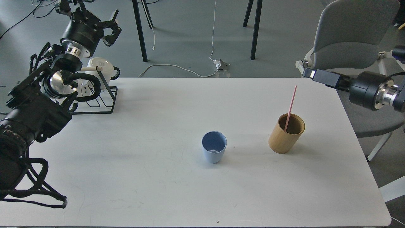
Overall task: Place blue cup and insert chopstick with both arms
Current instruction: 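Reach the right gripper to the red stick in the tan cup and grasp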
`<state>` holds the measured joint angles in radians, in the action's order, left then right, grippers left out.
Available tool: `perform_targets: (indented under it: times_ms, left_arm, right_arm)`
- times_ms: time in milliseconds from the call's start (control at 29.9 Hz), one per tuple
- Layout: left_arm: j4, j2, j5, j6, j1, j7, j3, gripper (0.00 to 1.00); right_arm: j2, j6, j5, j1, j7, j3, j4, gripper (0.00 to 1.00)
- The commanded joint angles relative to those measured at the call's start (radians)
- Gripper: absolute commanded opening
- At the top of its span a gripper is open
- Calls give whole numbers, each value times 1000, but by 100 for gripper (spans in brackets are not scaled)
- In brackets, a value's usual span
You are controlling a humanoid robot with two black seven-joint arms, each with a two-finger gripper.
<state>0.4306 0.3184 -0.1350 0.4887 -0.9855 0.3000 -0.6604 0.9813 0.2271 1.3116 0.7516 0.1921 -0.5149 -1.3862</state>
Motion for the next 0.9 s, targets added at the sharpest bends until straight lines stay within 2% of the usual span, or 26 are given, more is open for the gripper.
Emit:
perform_targets:
  times_ms: [0, 134, 234, 334, 702, 802, 869]
  left_arm:
    - [-42, -2, 0, 0, -7, 1, -2, 99]
    - [-44, -4, 0, 0, -7, 1, -2, 99]
    - [-44, -6, 0, 0, -7, -2, -1, 99]
    - [-44, -4, 0, 0, -9, -5, -1, 99]
    - [-46, -4, 0, 0, -5, -9, 1, 99]
    - [-46, -4, 0, 0, -7, -9, 1, 99]
    - [-46, -2, 0, 0, -9, -9, 1, 99]
  right_arm:
    - [-25, -84, 61, -9, 4, 85, 32, 97]
    - [-119, -106, 101, -2, 4, 148, 99, 90]
    - [-167, -109, 136, -2, 4, 156, 134, 76]
    - [-197, -111, 143, -2, 4, 157, 165, 68]
    - [-273, -111, 207, 3, 4, 164, 240, 54]
    - [-273, -111, 209, 5, 4, 164, 240, 42]
    - [-271, -111, 210, 9, 3, 165, 240, 30]
